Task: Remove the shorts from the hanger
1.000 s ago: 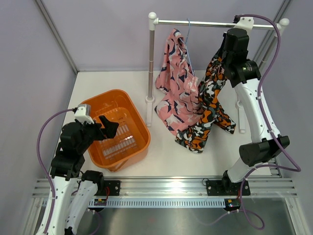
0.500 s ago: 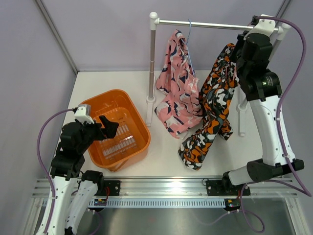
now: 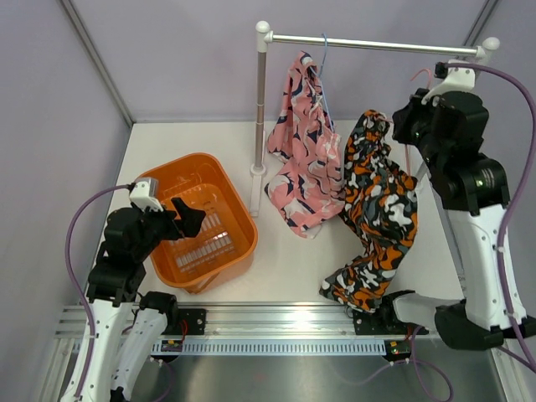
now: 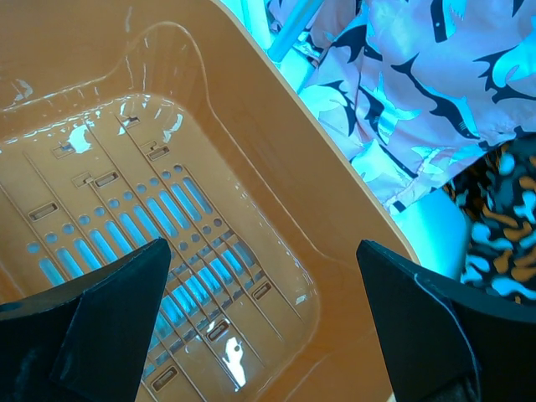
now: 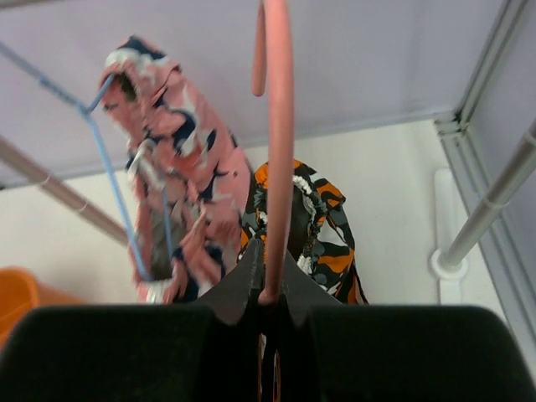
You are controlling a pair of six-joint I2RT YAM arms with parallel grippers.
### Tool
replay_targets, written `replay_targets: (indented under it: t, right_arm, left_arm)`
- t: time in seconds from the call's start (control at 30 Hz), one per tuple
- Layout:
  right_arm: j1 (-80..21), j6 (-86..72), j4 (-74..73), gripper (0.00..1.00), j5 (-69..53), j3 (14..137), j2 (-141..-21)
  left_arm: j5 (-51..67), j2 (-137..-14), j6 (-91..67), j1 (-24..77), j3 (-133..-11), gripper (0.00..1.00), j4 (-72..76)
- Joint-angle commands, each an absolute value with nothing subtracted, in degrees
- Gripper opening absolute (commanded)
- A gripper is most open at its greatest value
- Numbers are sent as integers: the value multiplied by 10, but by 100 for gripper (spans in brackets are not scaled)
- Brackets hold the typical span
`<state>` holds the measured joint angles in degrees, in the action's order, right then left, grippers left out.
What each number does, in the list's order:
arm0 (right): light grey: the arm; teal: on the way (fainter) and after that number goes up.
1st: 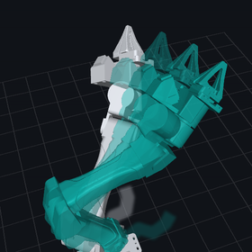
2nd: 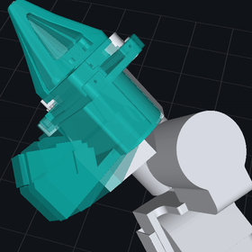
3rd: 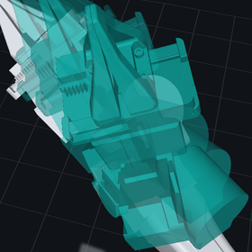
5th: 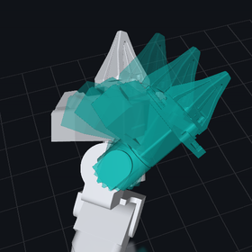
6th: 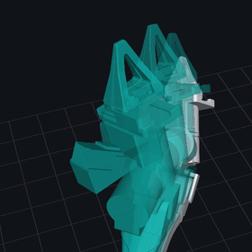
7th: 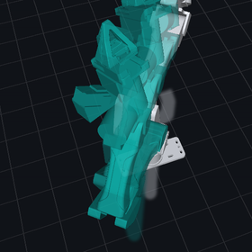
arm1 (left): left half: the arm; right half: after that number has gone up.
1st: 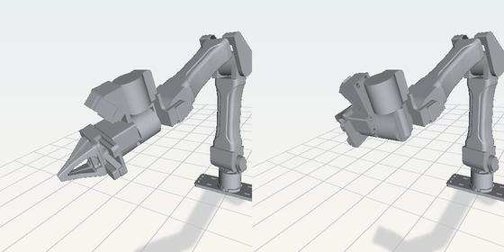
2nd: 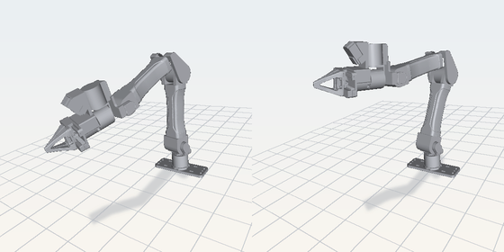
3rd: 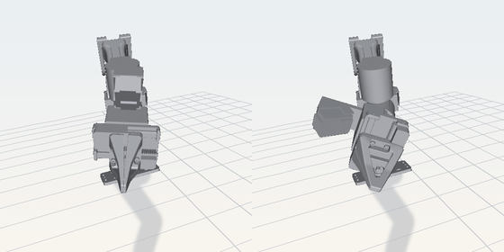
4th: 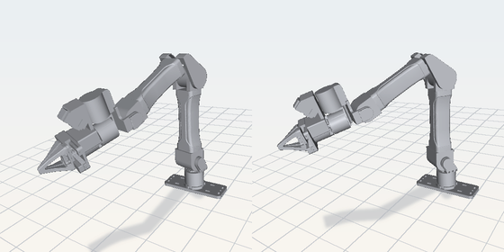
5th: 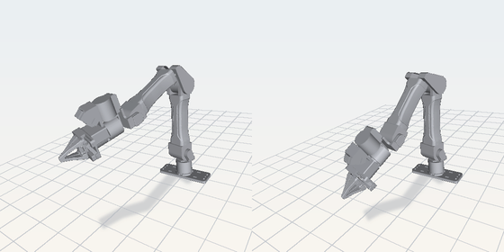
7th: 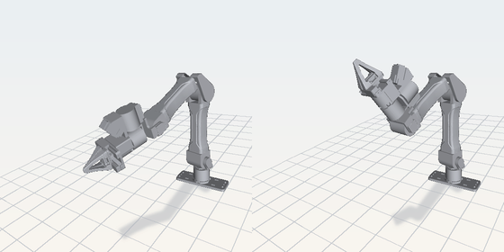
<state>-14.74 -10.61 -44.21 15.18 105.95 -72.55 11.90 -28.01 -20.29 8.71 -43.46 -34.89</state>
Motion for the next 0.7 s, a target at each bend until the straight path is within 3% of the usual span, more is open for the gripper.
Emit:
replay_targets:
  t: [0.0,0.3,0.53,0.67]
  right_arm:
    - [-153,-142,-488,0,49,1045,-641]
    - [-159,-194,-562,0,-97,912,-505]
    - [-163,-187,-572,0,-128,860,-471]
    - [-165,-183,-575,0,-146,850,-468]
  left_arm:
    - [149,-290,-192,88,-430,99,-318]
    - [265,-350,-220,105,-430,99,-251]
    - [48,-447,-244,369,-545,99,-233]
    - [-18,-516,-250,465,-608,99,-208]
